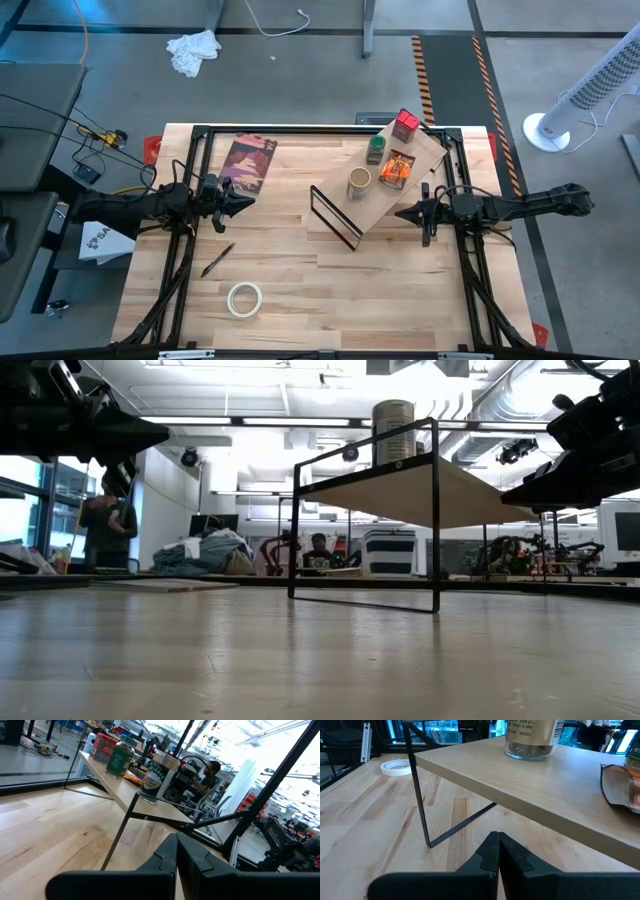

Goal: Shelf spices

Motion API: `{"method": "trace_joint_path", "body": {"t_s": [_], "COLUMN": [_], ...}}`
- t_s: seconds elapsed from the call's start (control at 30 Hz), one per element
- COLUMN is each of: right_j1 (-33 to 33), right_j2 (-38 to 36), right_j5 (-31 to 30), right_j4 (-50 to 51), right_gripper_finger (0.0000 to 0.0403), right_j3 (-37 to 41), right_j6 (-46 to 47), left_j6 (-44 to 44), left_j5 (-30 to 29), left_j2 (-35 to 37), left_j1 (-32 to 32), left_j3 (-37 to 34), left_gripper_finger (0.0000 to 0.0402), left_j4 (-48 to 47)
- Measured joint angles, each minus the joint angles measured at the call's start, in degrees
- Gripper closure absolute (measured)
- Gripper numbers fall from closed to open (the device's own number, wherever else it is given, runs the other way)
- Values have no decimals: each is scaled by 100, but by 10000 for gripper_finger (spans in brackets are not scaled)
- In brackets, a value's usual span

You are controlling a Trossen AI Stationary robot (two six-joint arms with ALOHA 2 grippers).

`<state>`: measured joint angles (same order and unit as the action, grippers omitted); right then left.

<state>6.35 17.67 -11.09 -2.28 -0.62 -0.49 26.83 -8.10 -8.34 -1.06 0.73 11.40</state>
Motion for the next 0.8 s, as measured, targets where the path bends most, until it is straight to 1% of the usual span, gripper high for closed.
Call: {"method": "trace_joint_path", "body": {"t_s": [0.17, 0.23, 0.3, 0.37, 0.4, 0.43, 0.47, 0.57, 0.6, 0.67, 0.73, 0.8], "right_j1": [0, 0, 1, 0, 0, -4, 2, 7, 15, 63, 138, 191], "right_j2": [0, 7, 1, -7, -13, -13, -8, 2, 2, 2, 1, 18], "right_j5": [-16, -58, -77, -368, -545, -537, -308, 722, 949, 968, 764, 578], "right_j4": [-91, -588, -1714, -2847, -3158, -3283, -3278, -3289, -3429, -3951, -4430, -4728], "right_gripper_finger": [403, 403, 403, 403, 403, 403, 403, 403, 403, 403, 403, 403], "right_j3": [0, 0, 0, -7, -13, -15, -10, -88, -171, -459, -850, -1299], "right_j6": [51, 304, 1134, 2536, 3187, 3722, 4052, 4729, 4865, 4757, 4128, 3264], "left_j6": [-1, -2, 0, -2, -2, -2, -1, -2, -2, 0, -1, 0], "left_j5": [1, 0, 0, 0, 0, 1, 0, 0, 0, 0, 0, 0], "left_j2": [0, 0, 0, 0, 0, 0, 0, 0, 0, 0, 0, 0], "left_j1": [-1, -2, 0, -2, -2, -2, -1, 0, -2, -2, -1, -2], "left_j3": [-1, -2, -2, -2, -2, -2, -2, -2, -2, -2, -2, -2], "left_gripper_finger": [401, 401, 401, 401, 401, 401, 401, 401, 401, 401, 401, 401], "left_j4": [0, 0, 0, 0, 0, 0, 0, 0, 0, 0, 0, 0]}}
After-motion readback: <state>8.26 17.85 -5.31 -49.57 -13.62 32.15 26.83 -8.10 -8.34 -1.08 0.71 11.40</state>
